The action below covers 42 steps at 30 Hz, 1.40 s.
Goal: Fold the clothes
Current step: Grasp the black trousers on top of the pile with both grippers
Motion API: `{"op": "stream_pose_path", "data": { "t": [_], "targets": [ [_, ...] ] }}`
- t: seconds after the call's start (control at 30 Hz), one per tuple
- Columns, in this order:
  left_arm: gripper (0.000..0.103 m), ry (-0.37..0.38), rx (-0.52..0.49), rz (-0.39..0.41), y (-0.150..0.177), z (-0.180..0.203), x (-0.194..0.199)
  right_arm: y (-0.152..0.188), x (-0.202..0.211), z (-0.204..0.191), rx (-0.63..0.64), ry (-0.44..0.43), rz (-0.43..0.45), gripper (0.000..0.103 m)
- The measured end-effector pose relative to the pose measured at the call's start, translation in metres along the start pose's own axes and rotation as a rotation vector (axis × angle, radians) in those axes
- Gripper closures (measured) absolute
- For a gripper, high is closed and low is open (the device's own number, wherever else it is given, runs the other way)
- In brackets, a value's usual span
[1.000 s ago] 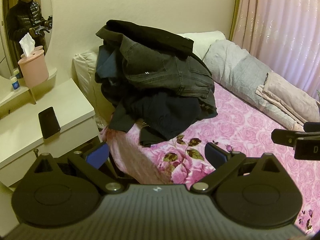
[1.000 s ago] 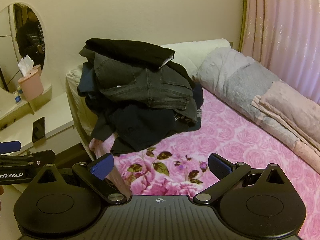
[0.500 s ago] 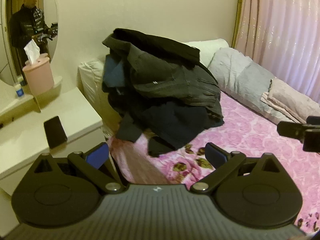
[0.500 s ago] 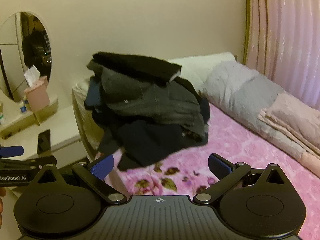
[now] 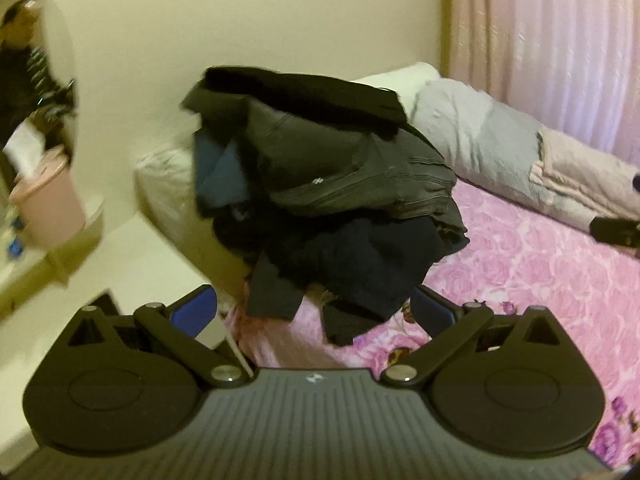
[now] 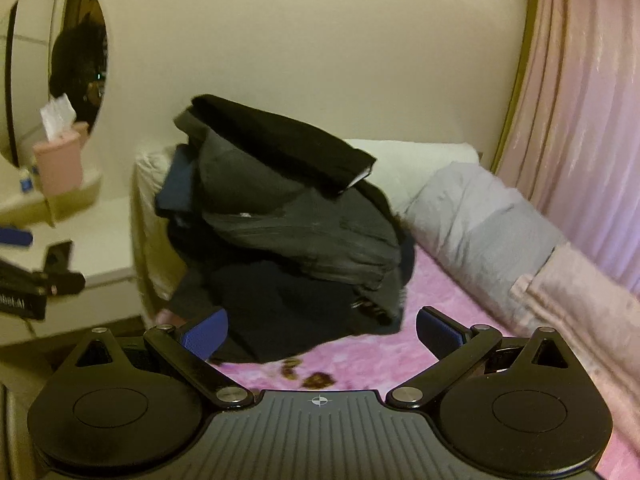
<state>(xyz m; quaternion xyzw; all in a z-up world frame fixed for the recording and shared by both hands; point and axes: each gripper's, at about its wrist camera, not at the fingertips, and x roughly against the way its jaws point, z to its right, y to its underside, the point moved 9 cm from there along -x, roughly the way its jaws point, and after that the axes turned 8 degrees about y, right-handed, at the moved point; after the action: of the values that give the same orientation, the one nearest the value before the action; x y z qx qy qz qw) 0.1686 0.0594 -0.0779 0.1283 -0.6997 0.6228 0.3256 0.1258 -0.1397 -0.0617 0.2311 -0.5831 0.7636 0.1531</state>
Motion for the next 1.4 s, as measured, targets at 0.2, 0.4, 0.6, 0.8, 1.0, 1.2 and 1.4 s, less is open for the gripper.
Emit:
{"op": "stream_pose_path", "data": {
  "t": [0.2,0.4,0.6,0.8,1.0,1.2,1.4],
  "targets": [
    [0.002,-0.02,-0.096,0.023,-0.054,0.008,-0.046,-0.018,-0.058,0.035,0.081,-0.02,0.016,0.0],
    [0.002,-0.142,-0.197,0.016,-0.111,-0.004,-0.085,-0.062,-0.121,0.048,0.152,-0.105,0.08,0.0],
    [0.003,-0.223,-0.35,-0.012,-0.158,-0.027,-0.119,-0.11,-0.177,0.044,0.206,-0.162,0.147,0.0],
    [0.003,-0.269,-0.582,-0.027,-0.2,-0.059,-0.166,-0.142,-0.235,0.021,0.23,-0.194,0.159,0.001],
    [0.003,-0.241,-0.792,-0.036,-0.239,-0.107,-0.25,-0.162,-0.307,-0.025,0.276,-0.184,0.116,0.025],
    [0.012,-0.188,-0.957,-0.073,-0.257,-0.151,-0.325,-0.174,-0.372,-0.076,0.349,-0.199,0.075,0.027],
    [0.031,-0.112,-1.018,-0.058,-0.256,-0.162,-0.35,-0.174,-0.41,-0.112,0.492,-0.205,0.064,0.041]
  ]
}}
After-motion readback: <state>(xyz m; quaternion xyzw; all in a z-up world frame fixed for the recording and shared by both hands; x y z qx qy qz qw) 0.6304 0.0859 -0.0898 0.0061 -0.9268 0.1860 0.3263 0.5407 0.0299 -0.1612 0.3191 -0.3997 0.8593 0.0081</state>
